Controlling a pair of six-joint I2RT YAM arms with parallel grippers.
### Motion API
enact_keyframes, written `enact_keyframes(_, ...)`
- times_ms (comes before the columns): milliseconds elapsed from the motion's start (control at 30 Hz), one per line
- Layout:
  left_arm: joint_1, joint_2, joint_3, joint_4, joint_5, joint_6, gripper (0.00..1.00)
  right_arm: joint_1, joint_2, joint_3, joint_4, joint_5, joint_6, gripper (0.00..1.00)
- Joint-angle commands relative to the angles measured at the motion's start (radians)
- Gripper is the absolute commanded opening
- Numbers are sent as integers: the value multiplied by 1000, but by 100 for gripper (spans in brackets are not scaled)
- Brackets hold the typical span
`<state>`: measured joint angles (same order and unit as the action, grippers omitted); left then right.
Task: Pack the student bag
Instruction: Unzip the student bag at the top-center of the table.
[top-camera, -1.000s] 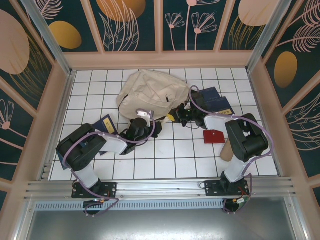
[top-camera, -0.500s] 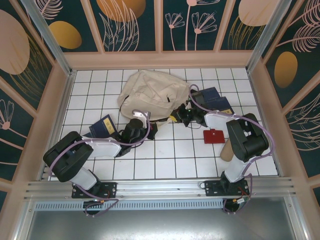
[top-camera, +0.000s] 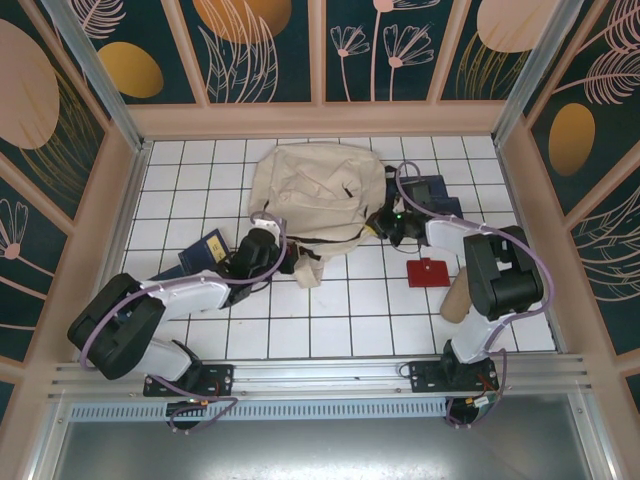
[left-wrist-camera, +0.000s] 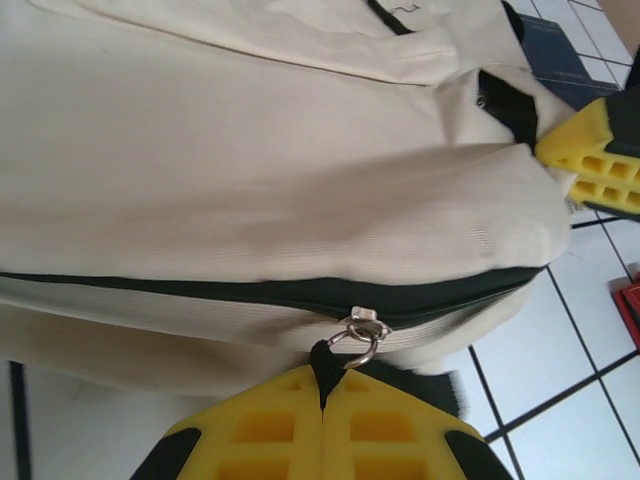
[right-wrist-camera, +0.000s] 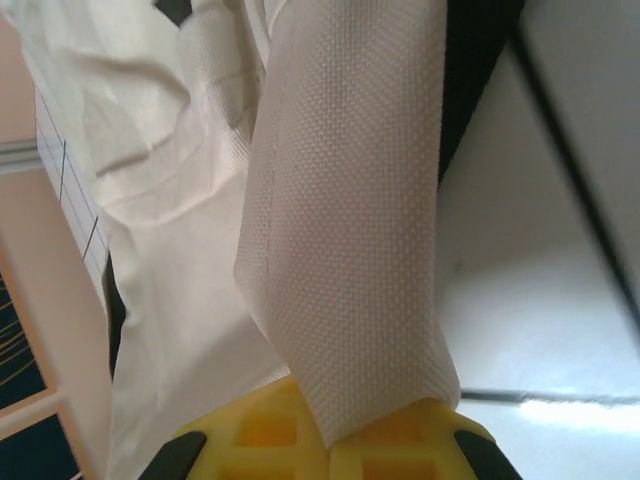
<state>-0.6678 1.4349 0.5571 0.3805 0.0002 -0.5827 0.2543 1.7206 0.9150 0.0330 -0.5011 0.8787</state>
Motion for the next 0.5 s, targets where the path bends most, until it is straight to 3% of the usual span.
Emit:
enact_keyframes(0,30,-21,41,-105,9,55,0,-64,30,75,-14,98,-133,3)
enact_keyframes(100,36,-3,73,-117,81,83,0,-69,21,124,-72,67,-168,20)
enact_keyframes(200,36,20,132,-141,174,113,0,-58,-85,95,-118,74,-151,46)
enact_keyframes(333,35,47,194,-169,252,157,0,-29,-277,2,-143,105,-90,53)
enact_keyframes(467,36,67,244,-187,291,172,0,69,-362,-12,-171,128,-23,57)
